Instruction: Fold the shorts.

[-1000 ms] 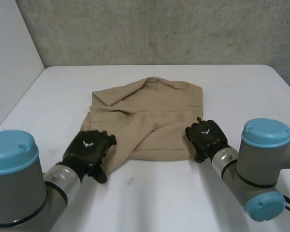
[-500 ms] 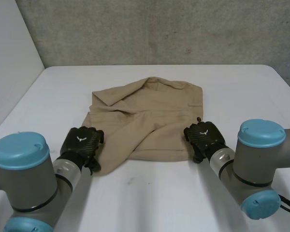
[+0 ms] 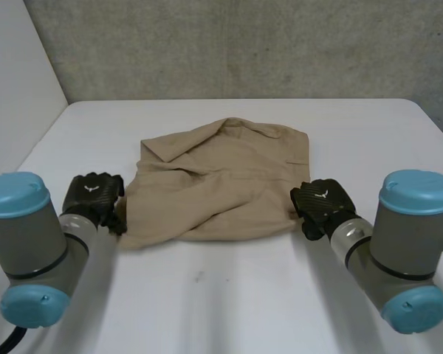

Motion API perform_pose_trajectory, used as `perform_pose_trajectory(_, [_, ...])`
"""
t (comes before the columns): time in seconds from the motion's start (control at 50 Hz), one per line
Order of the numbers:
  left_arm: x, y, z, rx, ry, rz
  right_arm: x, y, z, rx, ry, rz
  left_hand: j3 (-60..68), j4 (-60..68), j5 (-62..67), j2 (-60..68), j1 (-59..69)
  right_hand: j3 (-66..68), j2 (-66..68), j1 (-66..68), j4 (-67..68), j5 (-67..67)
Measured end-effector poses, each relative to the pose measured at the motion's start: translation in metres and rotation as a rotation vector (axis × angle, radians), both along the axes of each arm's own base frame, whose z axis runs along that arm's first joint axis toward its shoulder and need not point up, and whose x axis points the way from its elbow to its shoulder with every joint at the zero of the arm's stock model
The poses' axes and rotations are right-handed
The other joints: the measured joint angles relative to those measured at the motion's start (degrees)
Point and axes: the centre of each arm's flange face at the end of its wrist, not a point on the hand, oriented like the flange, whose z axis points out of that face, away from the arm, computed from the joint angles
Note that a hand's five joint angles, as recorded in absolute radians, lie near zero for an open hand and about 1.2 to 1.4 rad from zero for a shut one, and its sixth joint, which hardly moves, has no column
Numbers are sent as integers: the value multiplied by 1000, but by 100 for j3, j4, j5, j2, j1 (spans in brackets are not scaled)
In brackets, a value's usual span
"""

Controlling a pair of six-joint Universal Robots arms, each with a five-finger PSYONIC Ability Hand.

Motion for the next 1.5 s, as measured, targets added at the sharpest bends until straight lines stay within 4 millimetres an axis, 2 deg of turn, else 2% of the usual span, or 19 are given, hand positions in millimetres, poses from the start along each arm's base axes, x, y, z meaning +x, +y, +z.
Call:
perform_pose_trajectory(0.18, [1, 2, 1, 5, 1, -1, -20, 9, -2, 65, 81, -22, -6, -11, -3, -13, -14, 0, 0, 0, 17, 0])
perform_pose_trajectory(0.28, [-1, 2, 6, -10, 6, -7, -24, 10, -4, 65, 109, -22, -65, -115, -92, -80, -81, 0, 0, 0, 17, 0])
perform_pose_trajectory(0.4, [-1, 6, 19, -41, 17, -11, -26, 8, -2, 42, 135, -35, -229, -313, -284, -278, -263, 0, 0, 0, 17, 0])
perform_pose_trajectory(0.48, [-5, 24, 38, -72, 35, -46, -32, 3, 2, 15, 169, -73, -342, -442, -410, -388, -353, 0, 0, 0, 17, 0])
perform_pose_trajectory(0.52, [-5, 24, 38, -72, 35, -46, -32, 3, 2, 15, 169, -73, -342, -442, -410, -388, -353, 0, 0, 0, 17, 0])
perform_pose_trajectory(0.54, [-7, 30, 43, -79, 41, -63, -34, 1, 2, 12, 174, -80, -362, -456, -430, -402, -366, 0, 0, 0, 17, 0])
perform_pose_trajectory(0.56, [-15, 49, 53, -89, 54, -123, -38, -2, 5, 1, 183, -97, -363, -457, -431, -404, -366, 0, 0, 58, 17, 0])
perform_pose_trajectory(0.58, [-18, 57, 55, -87, 58, -152, -38, -2, 6, -3, 184, -101, -363, -457, -430, -404, -366, 0, 0, 58, 17, 0])
perform_pose_trajectory(0.6, [-18, 57, 55, -87, 58, -152, -38, -2, 6, -3, 184, -101, -363, -457, -430, -404, -366, 0, 0, 58, 17, 0])
perform_pose_trajectory(0.66, [-31, 89, 55, -50, 64, -263, -40, -4, 11, -17, 179, -107, -351, -443, -367, -387, -357, 0, 0, 58, 17, 0])
perform_pose_trajectory(0.68, [-32, 92, 54, -44, 64, -275, -40, -4, 11, -18, 178, -107, -351, -443, -367, -387, -357, 0, 0, 58, 17, 0])
perform_pose_trajectory(0.78, [-44, 130, 40, 46, 39, -391, -40, -3, 14, -22, 170, -108, -336, -384, -270, -346, -333, 0, 0, 113, 17, 0])
perform_pose_trajectory(0.8, [-47, 139, 34, 71, 27, -417, -40, -2, 14, -21, 169, -107, 22, -9, 61, 10, 45, 0, 0, 113, 17, 0])
perform_pose_trajectory(0.84, [-49, 147, 28, 94, 15, -438, -40, -2, 14, -19, 168, -107, 22, -9, 61, 10, 45, 0, 0, 113, 17, 0])
perform_pose_trajectory(0.86, [-51, 151, 25, 104, 7, -446, -40, -2, 14, -18, 167, -107, 605, 564, 600, 593, 687, 0, 0, 113, 17, 0])
perform_pose_trajectory(0.9, [-52, 156, 19, 118, -8, -450, -40, -1, 13, -16, 167, -106, 767, 737, 763, 757, 837, 0, 0, 113, 17, 0])
perform_pose_trajectory(1.18, [-51, 150, -9, 131, -71, -350, -39, 2, 10, -6, 168, -95, 510, 431, 519, 486, 497, 0, 0, 113, 17, 0])
perform_pose_trajectory(1.5, [-50, 111, -21, 64, -77, -218, -39, 6, 8, 7, 167, -81, 152, 79, 127, 130, 234, 0, 0, 113, 17, 0])
